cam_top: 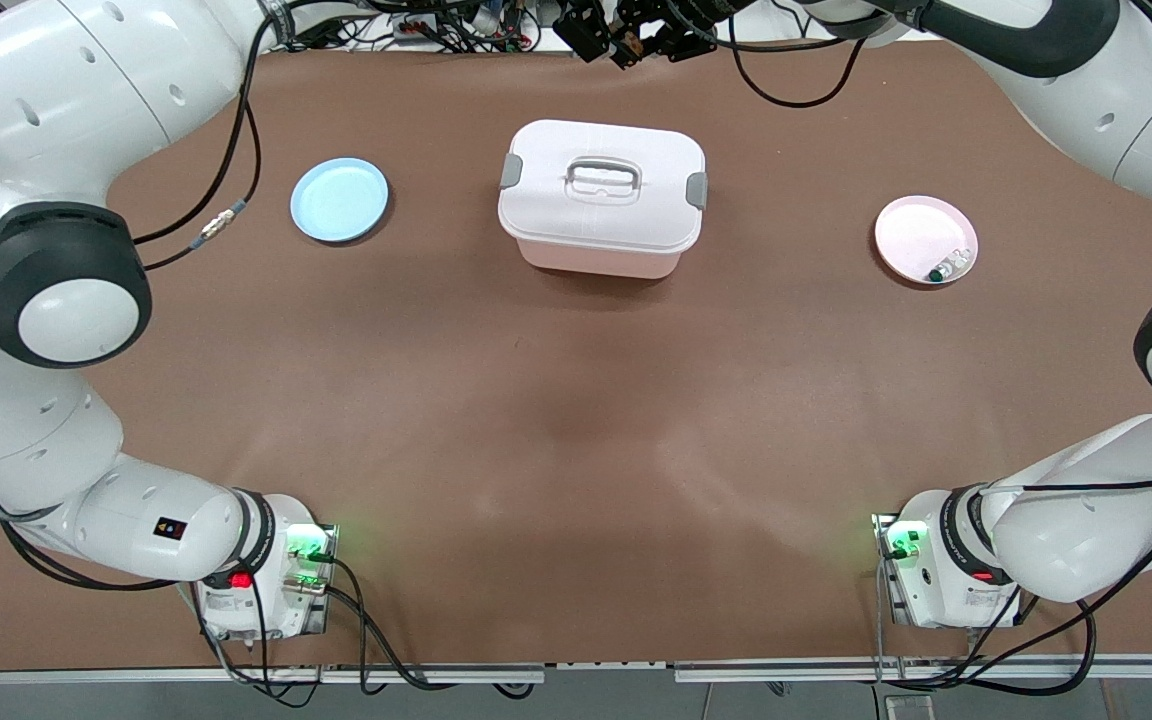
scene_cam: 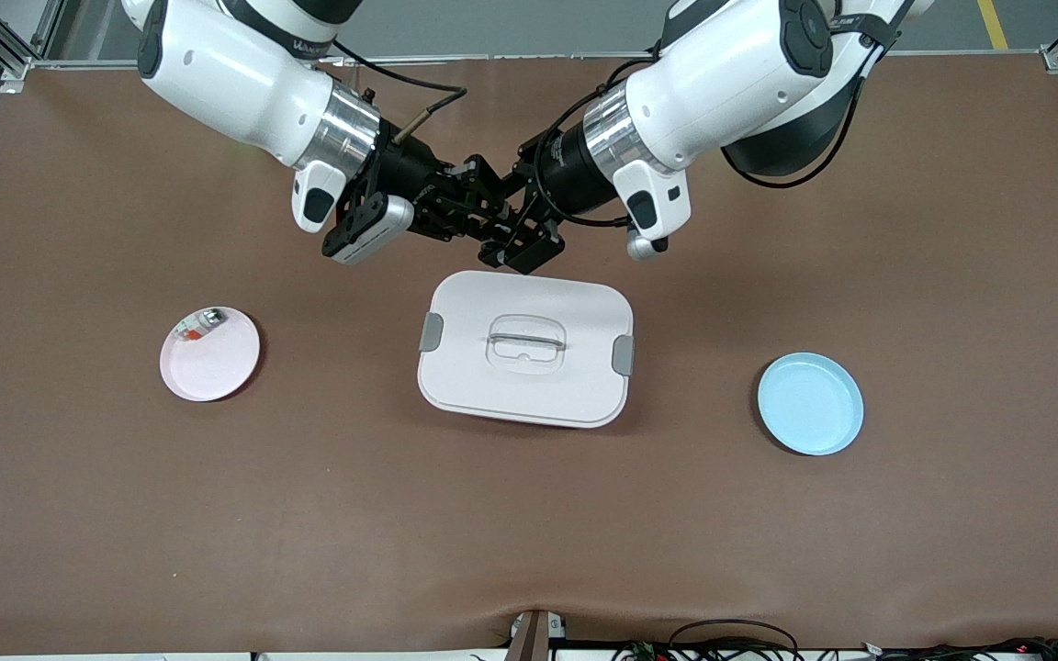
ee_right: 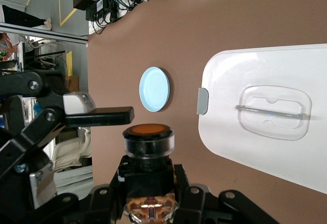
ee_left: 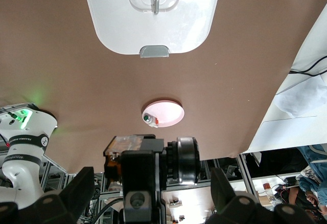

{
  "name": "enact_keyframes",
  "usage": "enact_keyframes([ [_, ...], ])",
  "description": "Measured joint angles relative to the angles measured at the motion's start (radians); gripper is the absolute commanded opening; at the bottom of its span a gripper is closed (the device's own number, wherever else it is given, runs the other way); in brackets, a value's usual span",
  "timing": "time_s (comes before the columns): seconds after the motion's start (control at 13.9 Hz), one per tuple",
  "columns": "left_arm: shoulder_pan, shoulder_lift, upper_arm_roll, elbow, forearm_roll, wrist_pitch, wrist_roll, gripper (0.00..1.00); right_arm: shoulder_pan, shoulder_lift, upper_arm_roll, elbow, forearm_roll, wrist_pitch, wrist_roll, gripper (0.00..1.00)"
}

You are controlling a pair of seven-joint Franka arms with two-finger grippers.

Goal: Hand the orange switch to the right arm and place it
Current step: 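Grasp the switch with the right gripper while the left gripper releases, then carry the switch to the pink plate while the left gripper withdraws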

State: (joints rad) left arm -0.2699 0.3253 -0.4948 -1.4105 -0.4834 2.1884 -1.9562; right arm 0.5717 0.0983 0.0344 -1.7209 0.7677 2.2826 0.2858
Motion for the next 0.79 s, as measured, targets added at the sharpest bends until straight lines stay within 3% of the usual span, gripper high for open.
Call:
enact_keyframes([
  [0.22, 0.003, 0.0, 0.0, 0.002, 0.0, 0.0, 0.0, 1.0, -0.001, 0.002, -0.005, 0.0, -0.002, -0.002, -0.022, 0.0],
  [0.58, 0.008, -0.003, 0.0, 0.009, 0.037, 0.001, 0.0, 1.0, -0.041, 0.021, -0.02, 0.0, -0.012, -0.096, -0.369, 0.0],
  [0.79, 0.01, -0.002, 0.002, 0.002, 0.058, 0.001, 0.0, 1.0, -0.116, 0.03, -0.024, 0.001, -0.16, -0.224, -0.549, 0.0],
])
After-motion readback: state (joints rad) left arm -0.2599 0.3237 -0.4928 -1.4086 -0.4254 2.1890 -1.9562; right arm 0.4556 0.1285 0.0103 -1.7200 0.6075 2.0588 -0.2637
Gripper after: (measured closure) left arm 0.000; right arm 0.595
